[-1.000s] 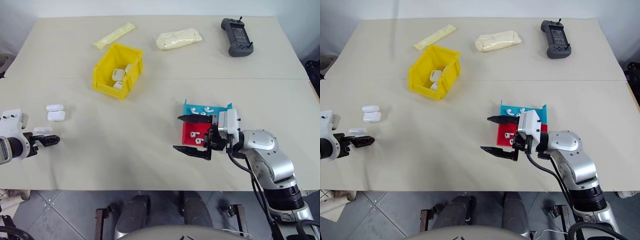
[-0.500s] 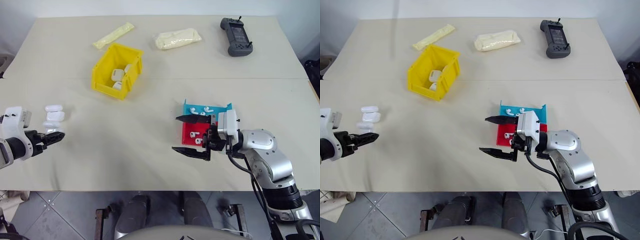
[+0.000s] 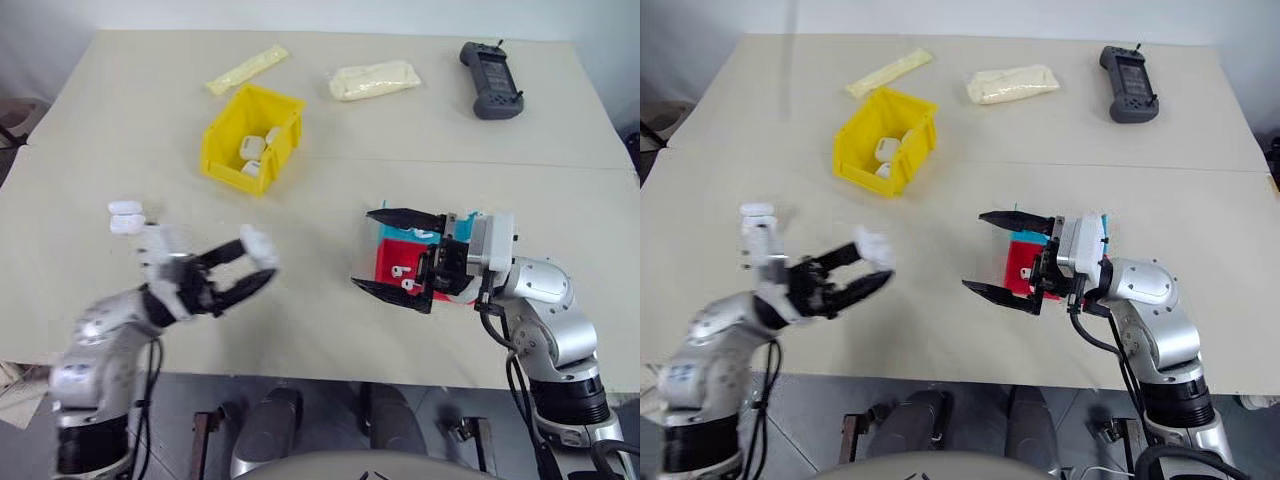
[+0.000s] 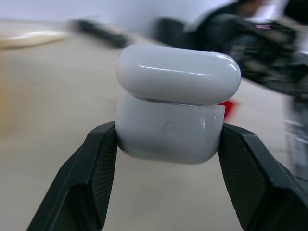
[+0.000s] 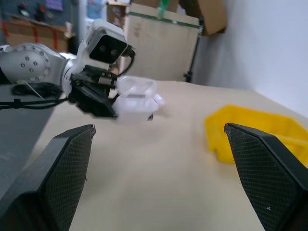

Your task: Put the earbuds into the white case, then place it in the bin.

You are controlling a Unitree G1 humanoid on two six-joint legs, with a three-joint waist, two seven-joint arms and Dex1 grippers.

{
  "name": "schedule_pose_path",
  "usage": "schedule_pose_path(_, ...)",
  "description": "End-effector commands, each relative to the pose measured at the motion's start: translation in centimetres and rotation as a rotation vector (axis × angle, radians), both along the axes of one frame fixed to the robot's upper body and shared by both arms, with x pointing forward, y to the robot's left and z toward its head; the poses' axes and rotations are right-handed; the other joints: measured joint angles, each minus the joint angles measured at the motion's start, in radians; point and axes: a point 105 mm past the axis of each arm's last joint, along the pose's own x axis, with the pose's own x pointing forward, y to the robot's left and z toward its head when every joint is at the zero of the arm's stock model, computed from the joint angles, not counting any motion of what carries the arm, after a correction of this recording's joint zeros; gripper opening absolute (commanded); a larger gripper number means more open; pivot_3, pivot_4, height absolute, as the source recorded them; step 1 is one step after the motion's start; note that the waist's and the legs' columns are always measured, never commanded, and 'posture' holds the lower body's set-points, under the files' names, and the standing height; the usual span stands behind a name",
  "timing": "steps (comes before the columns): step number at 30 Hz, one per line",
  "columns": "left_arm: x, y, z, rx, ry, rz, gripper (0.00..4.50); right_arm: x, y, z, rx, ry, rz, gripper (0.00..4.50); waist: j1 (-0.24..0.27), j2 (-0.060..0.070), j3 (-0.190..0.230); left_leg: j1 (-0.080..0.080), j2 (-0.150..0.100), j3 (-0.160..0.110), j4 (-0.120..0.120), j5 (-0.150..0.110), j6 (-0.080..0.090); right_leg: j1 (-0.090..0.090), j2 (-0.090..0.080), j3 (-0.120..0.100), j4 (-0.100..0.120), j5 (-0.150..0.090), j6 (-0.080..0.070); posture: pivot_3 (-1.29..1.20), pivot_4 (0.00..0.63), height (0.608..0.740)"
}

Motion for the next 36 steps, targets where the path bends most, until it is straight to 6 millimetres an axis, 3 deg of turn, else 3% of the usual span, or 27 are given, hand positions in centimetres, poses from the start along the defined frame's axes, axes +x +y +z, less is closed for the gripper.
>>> schedule_pose_path(1, 0.0, -2.6, 0.6, -0.043, -0.098, -0.113, 2.77, -0.4, -2.6, 0.4, -0.074, -0.021, -0.095, 4.5, -0.001, 0.0, 0.0, 0.0, 0.0, 0.001, 0.0, 0.0, 0.0, 0.0, 0.001, 0.0, 0.0, 0.0, 0.0, 0.0, 0.15, 0.74)
schedule_pose_path(4, 0.0, -5.2, 1.0, -0.08, -0.168, -0.228, 2.77, -0.8, -5.0, 0.1, -0.123, 0.003, -0.182, 4.5, 0.002, 0.0, 0.0, 0.0, 0.0, 0.002, 0.0, 0.0, 0.0, 0.0, 0.002, 0.0, -0.002, 0.0, 0.0, 0.0, 0.15, 0.74)
schedule_pose_path(9, 0.0, -9.2, 1.9, -0.177, -0.246, -0.411, 2.77, -2.6, -10.3, -2.1, -0.235, 0.08, -0.377, 4.5, 0.012, 0.0, 0.0, 0.0, 0.0, 0.002, 0.001, 0.0, 0.0, 0.001, 0.002, 0.0, -0.002, 0.0, 0.001, 0.0, 0.15, 0.74)
schedule_pose_path(11, -0.1, -10.0, 1.8, -0.189, -0.248, -0.468, 2.77, -3.3, -12.0, -2.9, -0.267, 0.114, -0.444, 4.5, 0.014, 0.0, 0.0, 0.0, 0.0, 0.004, 0.002, 0.0, 0.0, 0.001, 0.002, 0.0, -0.003, 0.001, 0.001, 0.0, 0.15, 0.74)
schedule_pose_path(16, 0.5, -10.9, 1.8, -0.178, -0.291, -0.484, 2.77, -4.4, -13.6, -3.6, -0.32, 0.204, -0.48, 4.5, 0.0, 0.0, 0.0, 0.002, 0.0, 0.007, 0.001, 0.0, 0.001, 0.001, 0.004, 0.002, -0.003, 0.002, 0.003, 0.0, 0.15, 0.74)
schedule_pose_path(20, 1.1, -11.0, 1.7, -0.19, -0.305, -0.461, 2.77, -3.5, -12.4, -3.6, -0.426, 0.271, -0.493, 4.5, 0.0, 0.001, 0.0, 0.003, 0.001, 0.008, 0.002, 0.0, 0.001, 0.001, 0.004, 0.003, -0.003, 0.002, 0.003, 0.0, 0.15, 0.74)
schedule_pose_path(25, 1.0, -10.9, 1.7, -0.196, -0.328, -0.427, 2.77, -2.2, -9.2, -2.5, -0.513, 0.35, -0.399, 4.5, 0.004, 0.0, 0.0, 0.001, 0.002, 0.006, 0.004, 0.0, 0.001, 0.001, 0.003, 0.003, -0.003, 0.002, 0.003, 0.0, 0.15, 0.74)
schedule_pose_path(32, 0.4, -10.6, 1.2, -0.191, -0.306, -0.407, 2.77, 0.1, -7.1, -2.1, -0.721, 0.37, -0.367, 4.5, 0.008, 0.0, 0.0, -0.002, 0.002, 0.004, 0.006, -0.001, 0.002, 0.001, 0.002, 0.001, -0.005, 0.002, 0.003, 0.0, 0.15, 0.74)
schedule_pose_path(36, 0.1, -10.7, 1.0, -0.193, -0.292, -0.4, 2.77, 0.9, -6.9, -3.4, -0.876, 0.358, -0.326, 4.5, 0.011, 0.0, 0.0, -0.003, 0.001, 0.003, 0.007, -0.001, 0.002, 0.001, 0.002, 0.0, -0.006, 0.002, 0.004, 0.0, 0.15, 0.74)
